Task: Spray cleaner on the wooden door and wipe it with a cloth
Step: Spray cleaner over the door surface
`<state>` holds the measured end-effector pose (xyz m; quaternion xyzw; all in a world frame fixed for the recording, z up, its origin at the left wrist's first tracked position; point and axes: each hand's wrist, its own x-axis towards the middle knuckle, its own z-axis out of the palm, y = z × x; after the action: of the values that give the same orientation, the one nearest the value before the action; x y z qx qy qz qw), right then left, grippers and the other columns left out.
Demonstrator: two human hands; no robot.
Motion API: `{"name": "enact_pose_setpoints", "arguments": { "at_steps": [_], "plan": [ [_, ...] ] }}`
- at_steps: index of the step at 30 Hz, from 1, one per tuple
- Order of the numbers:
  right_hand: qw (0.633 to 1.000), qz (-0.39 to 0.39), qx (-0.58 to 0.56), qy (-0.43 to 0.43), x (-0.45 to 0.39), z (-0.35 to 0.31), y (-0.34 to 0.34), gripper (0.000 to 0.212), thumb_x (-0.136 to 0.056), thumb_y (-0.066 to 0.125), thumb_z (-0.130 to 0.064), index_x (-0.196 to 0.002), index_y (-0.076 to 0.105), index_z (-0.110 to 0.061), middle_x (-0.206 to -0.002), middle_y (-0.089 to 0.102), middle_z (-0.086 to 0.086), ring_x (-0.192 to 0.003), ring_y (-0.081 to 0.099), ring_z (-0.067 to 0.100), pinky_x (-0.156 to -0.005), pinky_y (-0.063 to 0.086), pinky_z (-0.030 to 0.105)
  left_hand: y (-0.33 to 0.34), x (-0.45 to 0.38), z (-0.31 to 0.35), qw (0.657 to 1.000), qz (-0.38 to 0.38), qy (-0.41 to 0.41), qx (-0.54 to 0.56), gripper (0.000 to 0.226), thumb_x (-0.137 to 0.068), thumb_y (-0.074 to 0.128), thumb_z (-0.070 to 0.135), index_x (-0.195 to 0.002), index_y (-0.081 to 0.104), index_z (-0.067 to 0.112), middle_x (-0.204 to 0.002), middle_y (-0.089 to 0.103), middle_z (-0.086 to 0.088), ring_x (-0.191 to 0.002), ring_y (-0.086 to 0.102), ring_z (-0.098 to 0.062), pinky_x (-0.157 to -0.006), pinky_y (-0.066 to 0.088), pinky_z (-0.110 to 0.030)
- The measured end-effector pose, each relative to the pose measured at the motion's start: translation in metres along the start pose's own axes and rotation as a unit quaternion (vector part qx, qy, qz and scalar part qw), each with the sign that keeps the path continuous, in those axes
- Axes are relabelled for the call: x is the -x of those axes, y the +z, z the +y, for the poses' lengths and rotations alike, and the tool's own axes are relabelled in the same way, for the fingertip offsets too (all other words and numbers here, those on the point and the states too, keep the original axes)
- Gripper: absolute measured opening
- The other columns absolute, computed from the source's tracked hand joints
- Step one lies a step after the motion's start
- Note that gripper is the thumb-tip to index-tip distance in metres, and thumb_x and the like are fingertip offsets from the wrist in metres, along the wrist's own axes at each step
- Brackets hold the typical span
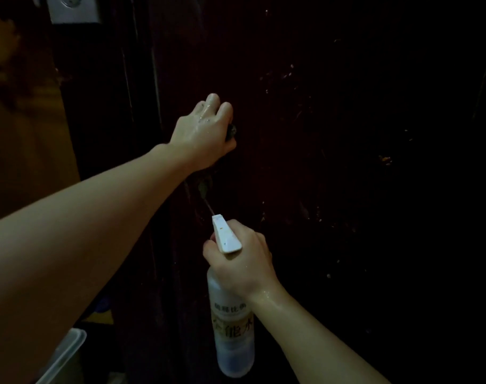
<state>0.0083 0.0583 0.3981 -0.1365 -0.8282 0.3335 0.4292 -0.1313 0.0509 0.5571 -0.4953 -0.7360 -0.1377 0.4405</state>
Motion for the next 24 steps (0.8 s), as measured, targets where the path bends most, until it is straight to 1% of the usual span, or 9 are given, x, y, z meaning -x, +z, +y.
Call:
{"name": "enact_pose_setpoints", "arguments": {
  "at_steps": [4,9,11,14,16,19,21,24],
  "plan": [
    [1.000,0.019,0.015,-0.009,0.005,0.007,-0.005,0.016,-0.077,0.055,-0.036,-0.069,0.050,-0.023,-0.062,0.055,-0.005,-0.057,0.055,0.011,-0.054,0.052,0.035,0.005,0.006,0.005,1.000,0.009,-0.004,0.010,0.040,-0.087,0.060,0.036,-0.114,0.043,0.013,-0.119,0.040,-0.008,-0.104,0.045,-0.023,-0.063,0.036,-0.031],
    [0.998,0.047,-0.006,0.044,0.012,0.030,-0.028,0.010,-0.078,0.063,-0.032,-0.075,0.055,-0.027,-0.069,0.059,-0.006,-0.063,0.058,0.008,-0.057,0.050,0.027,0.013,0.013,0.011,0.999,0.028,-0.017,0.011,0.042,-0.086,0.061,0.036,-0.115,0.044,0.012,-0.120,0.041,-0.009,-0.104,0.045,-0.022,-0.062,0.035,-0.029],
    [0.997,0.054,0.014,0.047,0.016,0.038,-0.037,0.013,-0.079,0.062,-0.029,-0.070,0.053,-0.028,-0.065,0.057,-0.006,-0.059,0.057,0.008,-0.054,0.047,0.025,0.017,0.017,0.015,0.999,0.032,-0.016,0.013,0.041,-0.086,0.061,0.036,-0.114,0.044,0.011,-0.120,0.042,-0.009,-0.104,0.046,-0.023,-0.061,0.035,-0.030],
    [0.996,0.067,0.050,0.040,0.025,0.046,-0.048,0.023,-0.079,0.059,-0.027,-0.060,0.045,-0.027,-0.055,0.051,-0.007,-0.049,0.050,0.007,-0.048,0.040,0.022,0.021,0.022,0.020,0.999,0.038,-0.017,0.015,0.042,-0.086,0.061,0.035,-0.115,0.045,0.010,-0.119,0.042,-0.011,-0.104,0.046,-0.024,-0.062,0.036,-0.031],
    [0.995,0.076,0.050,0.038,0.029,0.051,-0.054,0.023,-0.077,0.058,-0.028,-0.059,0.044,-0.027,-0.053,0.049,-0.007,-0.048,0.048,0.006,-0.048,0.040,0.022,0.024,0.026,0.023,0.999,0.042,-0.023,0.017,0.043,-0.087,0.061,0.035,-0.117,0.045,0.010,-0.121,0.042,-0.012,-0.105,0.046,-0.025,-0.063,0.036,-0.031],
    [0.994,0.083,0.032,0.065,0.034,0.061,-0.061,0.012,-0.071,0.055,-0.037,-0.065,0.052,-0.027,-0.061,0.056,-0.006,-0.057,0.055,0.008,-0.054,0.048,0.028,0.027,0.030,0.028,0.998,0.052,-0.029,0.019,0.044,-0.087,0.061,0.034,-0.119,0.045,0.009,-0.123,0.042,-0.013,-0.107,0.046,-0.026,-0.065,0.037,-0.032],
    [0.993,0.080,0.040,0.077,0.039,0.068,-0.064,0.011,-0.071,0.055,-0.039,-0.068,0.055,-0.028,-0.064,0.059,-0.005,-0.061,0.057,0.009,-0.058,0.050,0.031,0.030,0.033,0.030,0.998,0.054,-0.032,0.020,0.044,-0.087,0.062,0.033,-0.119,0.045,0.008,-0.122,0.043,-0.014,-0.107,0.046,-0.027,-0.065,0.037,-0.032],
    [0.989,0.103,0.071,0.074,0.049,0.075,-0.069,0.018,-0.073,0.054,-0.035,-0.059,0.047,-0.027,-0.054,0.054,-0.004,-0.051,0.053,0.010,-0.054,0.046,0.031,0.035,0.038,0.035,0.998,0.055,-0.029,0.021,0.045,-0.086,0.064,0.032,-0.118,0.047,0.007,-0.120,0.044,-0.014,-0.107,0.047,-0.029,-0.065,0.036,-0.032]
  ]
}}
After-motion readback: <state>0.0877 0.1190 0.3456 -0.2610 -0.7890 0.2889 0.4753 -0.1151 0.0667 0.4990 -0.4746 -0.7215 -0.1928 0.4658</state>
